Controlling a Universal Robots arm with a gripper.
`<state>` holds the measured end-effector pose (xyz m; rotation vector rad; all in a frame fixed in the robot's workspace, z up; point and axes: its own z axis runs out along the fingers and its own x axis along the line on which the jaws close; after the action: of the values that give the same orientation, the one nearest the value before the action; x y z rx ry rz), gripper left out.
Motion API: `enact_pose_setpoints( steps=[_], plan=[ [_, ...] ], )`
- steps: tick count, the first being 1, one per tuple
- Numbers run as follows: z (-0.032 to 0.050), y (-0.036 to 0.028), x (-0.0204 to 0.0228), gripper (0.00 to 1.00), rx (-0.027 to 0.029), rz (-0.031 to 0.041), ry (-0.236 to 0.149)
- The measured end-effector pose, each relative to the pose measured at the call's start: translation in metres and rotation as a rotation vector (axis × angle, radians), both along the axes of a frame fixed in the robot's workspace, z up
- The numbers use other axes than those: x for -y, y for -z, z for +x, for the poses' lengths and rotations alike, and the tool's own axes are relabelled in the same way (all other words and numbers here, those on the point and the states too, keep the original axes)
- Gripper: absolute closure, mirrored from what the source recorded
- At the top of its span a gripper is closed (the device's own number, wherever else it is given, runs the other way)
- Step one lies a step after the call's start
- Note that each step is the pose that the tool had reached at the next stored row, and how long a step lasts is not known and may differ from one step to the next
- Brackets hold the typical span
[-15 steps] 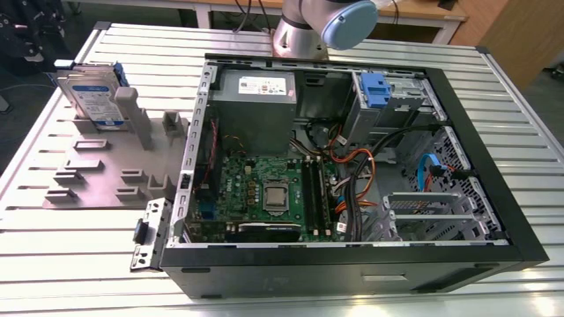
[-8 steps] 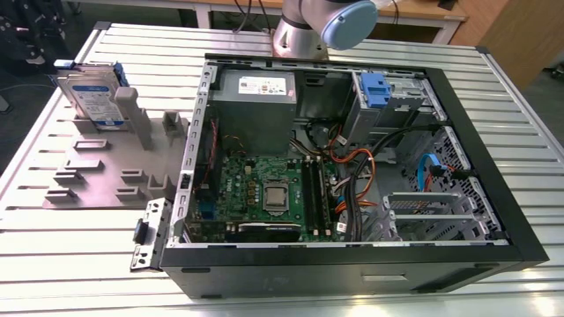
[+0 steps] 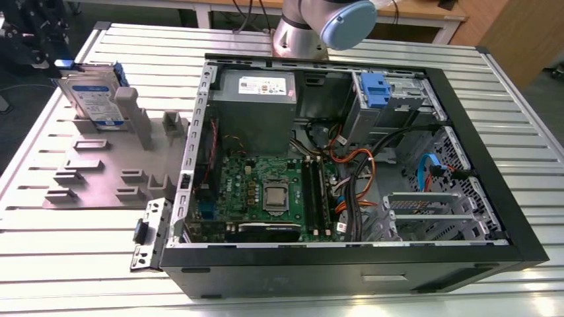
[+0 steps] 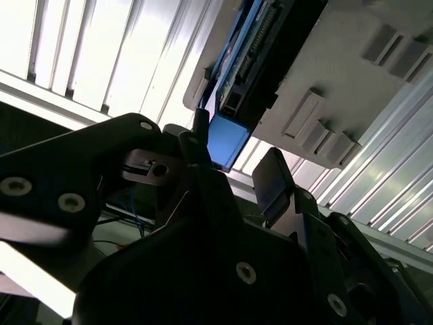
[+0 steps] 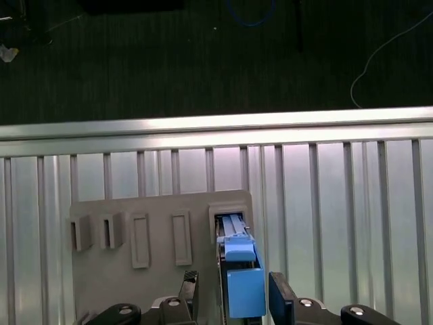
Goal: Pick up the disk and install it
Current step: 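Pick up the disk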
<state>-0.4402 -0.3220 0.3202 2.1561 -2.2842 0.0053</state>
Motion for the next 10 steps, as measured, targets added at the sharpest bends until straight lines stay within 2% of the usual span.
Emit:
enact_pose_setpoints(
  steps=[5,10],
  plan=[
    [-0.0001,0.0081,-0.0001,0.47,-0.0010,0.0000,0.000],
    [-0.0001,0.0084,-0.0001,0.47,-0.0011,0.0000,0.000]
  ],
)
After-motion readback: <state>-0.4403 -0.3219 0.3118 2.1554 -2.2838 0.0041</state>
